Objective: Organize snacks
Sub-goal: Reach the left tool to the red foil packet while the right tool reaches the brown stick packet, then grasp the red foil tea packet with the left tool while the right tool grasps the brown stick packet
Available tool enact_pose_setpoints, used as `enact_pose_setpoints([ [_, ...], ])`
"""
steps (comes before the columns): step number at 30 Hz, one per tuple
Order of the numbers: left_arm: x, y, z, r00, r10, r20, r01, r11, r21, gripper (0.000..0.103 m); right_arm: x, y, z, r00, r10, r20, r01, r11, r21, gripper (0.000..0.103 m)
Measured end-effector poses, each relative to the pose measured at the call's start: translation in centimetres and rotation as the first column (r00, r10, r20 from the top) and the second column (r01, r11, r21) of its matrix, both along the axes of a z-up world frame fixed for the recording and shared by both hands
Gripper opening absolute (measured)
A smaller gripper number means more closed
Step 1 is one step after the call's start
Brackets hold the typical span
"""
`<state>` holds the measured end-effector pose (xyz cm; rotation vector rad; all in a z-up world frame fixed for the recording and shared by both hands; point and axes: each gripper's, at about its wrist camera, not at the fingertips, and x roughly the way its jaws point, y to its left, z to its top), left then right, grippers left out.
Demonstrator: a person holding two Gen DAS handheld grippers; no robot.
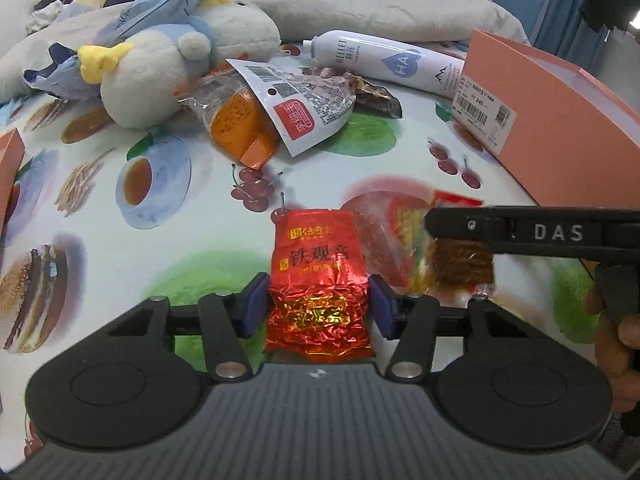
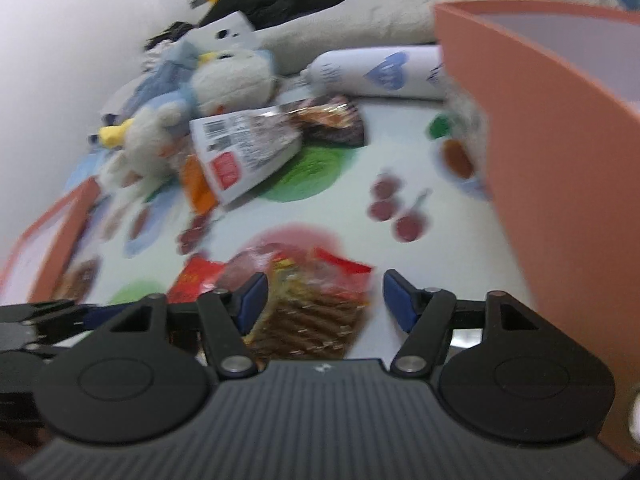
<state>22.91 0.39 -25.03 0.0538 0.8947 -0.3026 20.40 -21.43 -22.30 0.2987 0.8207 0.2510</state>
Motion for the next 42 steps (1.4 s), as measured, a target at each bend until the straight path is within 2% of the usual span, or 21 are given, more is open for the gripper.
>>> enact_pose_setpoints([
  [2,-0.1,0.0,0.0,1.000,-0.001,0.007,0.001,1.000,0.003,0.059,-0.2,0.1,-0.1,0.999,0.032,-0.010,-0.031,0.998,0.052,0.067],
  [7,-0.4,0.0,-0.1,1.000,-0.004,0.013,0.004,1.000,-0.002,0.059,-0.8,0.2,0.0,0.999,0.034,-0.028,-0.030,0.991,0.130,0.066],
  [10,-0.5,0.3,-0.1,1.000,-0.003,0.011,0.003,1.000,-0.016,0.059,-1.0,-0.1,0.1,0.999,0.029,-0.038,-0.021,0.982,0.187,0.060],
  [17,-0.7,0.6,-0.1,1.000,0.006,0.011,-0.005,0.999,-0.032,0.058,-1.1,-0.2,1.6,0.998,0.071,0.001,-0.068,0.957,0.283,0.056],
  [21,-0.8,0.7,-0.1,1.000,0.007,0.013,-0.006,0.999,-0.033,0.058,-0.7,-0.6,1.5,0.996,0.086,-0.027,-0.067,0.905,0.421,0.055],
  [24,-0.9,0.8,-0.2,1.000,0.007,0.014,-0.007,0.999,-0.038,0.058,-0.5,-0.2,1.7,0.996,0.085,-0.038,-0.062,0.912,0.404,0.055],
  [27,-0.9,0.9,-0.2,1.000,0.008,0.014,-0.007,0.999,-0.042,0.058,-0.4,0.4,1.5,0.995,0.085,-0.051,-0.063,0.939,0.339,0.054],
  [28,-0.9,1.0,-0.2,1.000,0.009,0.014,-0.008,0.999,-0.048,0.058,-0.3,0.4,1.1,0.993,0.094,-0.074,-0.063,0.939,0.337,0.042],
  [29,-0.9,1.0,-0.3,1.000,0.008,0.015,-0.007,0.999,-0.049,0.058,-0.1,0.5,0.6,0.989,0.105,-0.106,-0.062,0.934,0.351,0.035],
  [30,-0.9,1.0,-0.3,1.000,0.008,0.017,-0.007,0.999,-0.050,0.058,0.0,0.7,0.0,0.984,0.114,-0.134,-0.058,0.928,0.368,0.032],
  [33,-1.0,1.0,-0.3,1.000,0.005,0.021,-0.004,0.999,-0.047,0.058,-0.2,1.0,-0.9,0.982,0.105,-0.155,-0.043,0.933,0.357,0.030],
  [36,-1.0,1.1,-0.3,1.000,0.006,0.020,-0.005,0.999,-0.049,0.058,-0.2,0.9,-1.3,0.981,0.061,-0.183,0.005,0.940,0.342,0.015],
  [42,-1.0,1.3,0.0,1.000,0.027,0.011,-0.026,0.998,-0.058,0.058,-1.0,1.1,0.2,0.990,0.044,-0.132,-0.013,0.973,0.229,0.014],
])
